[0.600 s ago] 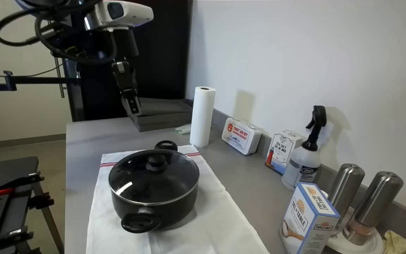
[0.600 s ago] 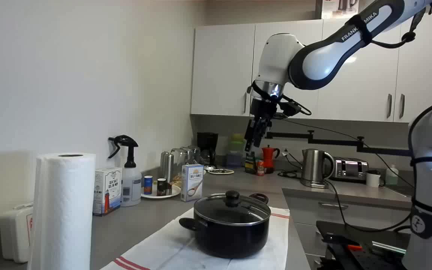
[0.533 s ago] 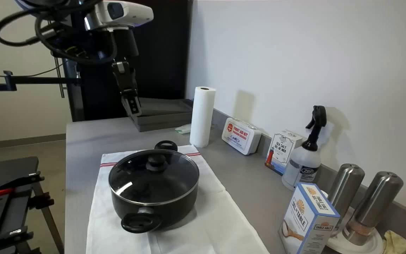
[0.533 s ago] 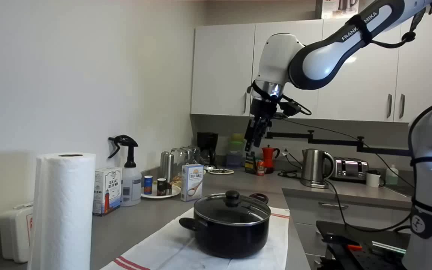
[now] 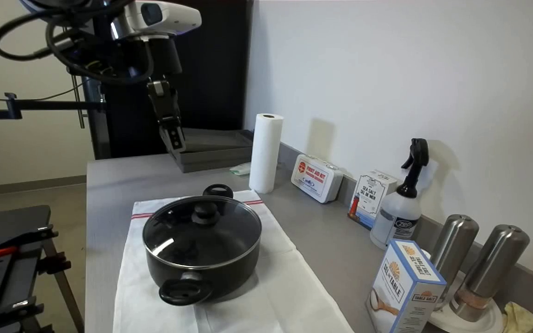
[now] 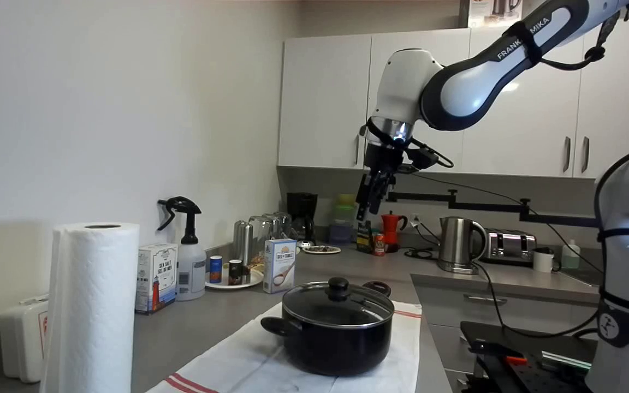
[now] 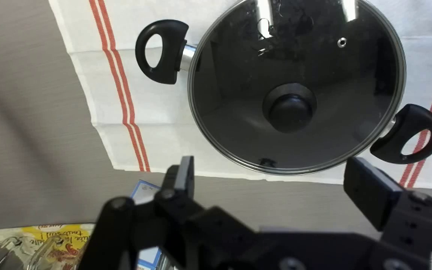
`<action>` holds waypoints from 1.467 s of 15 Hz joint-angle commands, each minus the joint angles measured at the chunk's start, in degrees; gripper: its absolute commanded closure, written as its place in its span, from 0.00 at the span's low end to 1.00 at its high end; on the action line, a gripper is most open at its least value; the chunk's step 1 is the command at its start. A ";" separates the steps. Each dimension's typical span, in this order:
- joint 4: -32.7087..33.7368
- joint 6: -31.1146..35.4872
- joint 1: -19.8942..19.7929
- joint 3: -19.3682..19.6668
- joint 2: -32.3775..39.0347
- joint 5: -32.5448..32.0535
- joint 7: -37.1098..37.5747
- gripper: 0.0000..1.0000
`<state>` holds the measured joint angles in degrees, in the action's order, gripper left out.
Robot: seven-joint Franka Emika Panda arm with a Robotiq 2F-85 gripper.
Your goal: Take the lid off of the pot
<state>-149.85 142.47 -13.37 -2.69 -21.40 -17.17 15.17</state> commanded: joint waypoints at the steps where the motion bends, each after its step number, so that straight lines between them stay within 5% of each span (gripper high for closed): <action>1: 0.09 -0.19 0.66 0.67 -0.01 -0.30 0.17 0.00; 10: 1.86 -0.84 3.63 3.32 3.09 4.16 -5.30 0.00; 22: 9.84 -1.80 6.06 7.06 17.02 12.45 -14.63 0.00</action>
<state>-143.93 142.30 -8.49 3.04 -8.61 -7.20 3.70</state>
